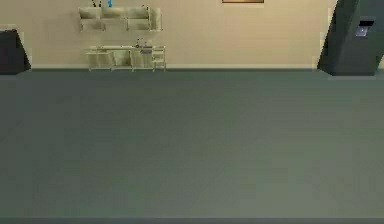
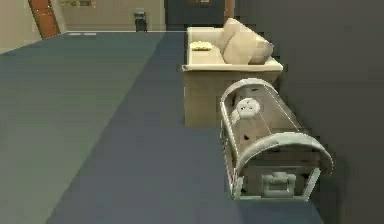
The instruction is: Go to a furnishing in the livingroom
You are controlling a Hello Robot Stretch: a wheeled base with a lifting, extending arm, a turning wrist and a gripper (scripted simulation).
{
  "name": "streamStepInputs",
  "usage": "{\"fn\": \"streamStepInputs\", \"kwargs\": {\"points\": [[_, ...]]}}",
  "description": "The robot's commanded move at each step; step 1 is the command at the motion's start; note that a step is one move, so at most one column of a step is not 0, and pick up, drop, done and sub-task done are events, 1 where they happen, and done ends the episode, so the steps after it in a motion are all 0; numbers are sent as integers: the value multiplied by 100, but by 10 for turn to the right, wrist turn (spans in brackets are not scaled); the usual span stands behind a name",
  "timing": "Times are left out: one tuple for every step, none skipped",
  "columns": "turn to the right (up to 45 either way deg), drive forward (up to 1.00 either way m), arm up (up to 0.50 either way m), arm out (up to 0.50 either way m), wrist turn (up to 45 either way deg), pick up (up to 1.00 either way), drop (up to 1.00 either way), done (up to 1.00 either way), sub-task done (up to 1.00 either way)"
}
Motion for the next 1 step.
{"fn": "streamStepInputs", "kwargs": {"points": [[450, 0, 0, 0, 0, 0, 0, 0, 0]]}}
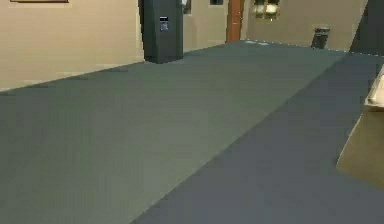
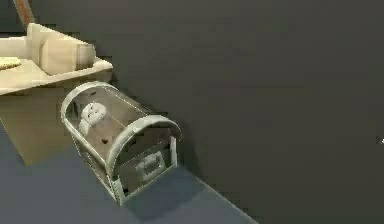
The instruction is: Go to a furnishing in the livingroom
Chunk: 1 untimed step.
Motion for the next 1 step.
{"fn": "streamStepInputs", "kwargs": {"points": [[270, 0, 0, 0, 0, 0, 0, 0, 0]]}}
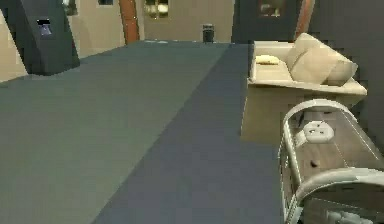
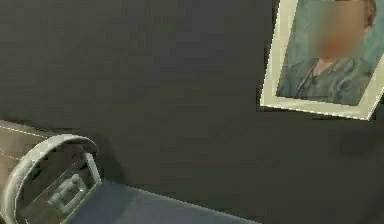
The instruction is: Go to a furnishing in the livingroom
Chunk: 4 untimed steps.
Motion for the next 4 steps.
{"fn": "streamStepInputs", "kwargs": {"points": [[0, 80, 0, 0, 0, 0, 0, 0, 0], [180, 0, 0, 0, 0, 0, 0, 0, 0], [0, 55, 0, 0, 0, 0, 0, 0, 0], [150, 0, 0, 0, 0, 0, 0, 0, 0]]}}
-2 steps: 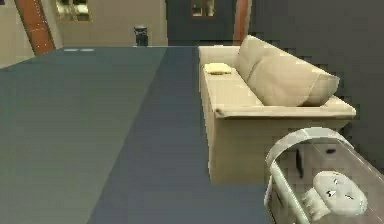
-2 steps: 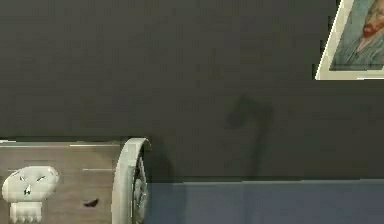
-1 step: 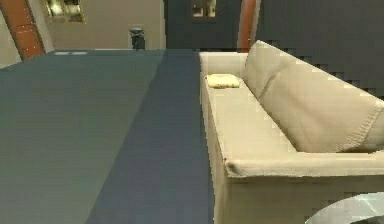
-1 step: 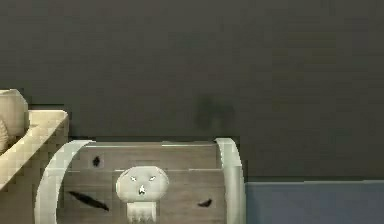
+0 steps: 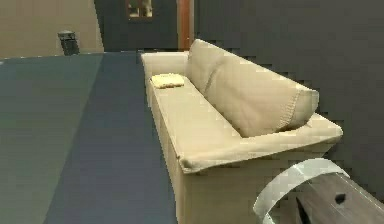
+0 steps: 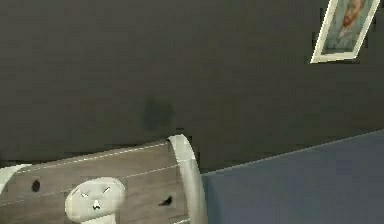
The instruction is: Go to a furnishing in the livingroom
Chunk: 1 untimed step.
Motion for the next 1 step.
{"fn": "streamStepInputs", "kwargs": {"points": [[0, 0, 0, 0, 0, 0, 0, 100, 0]]}}
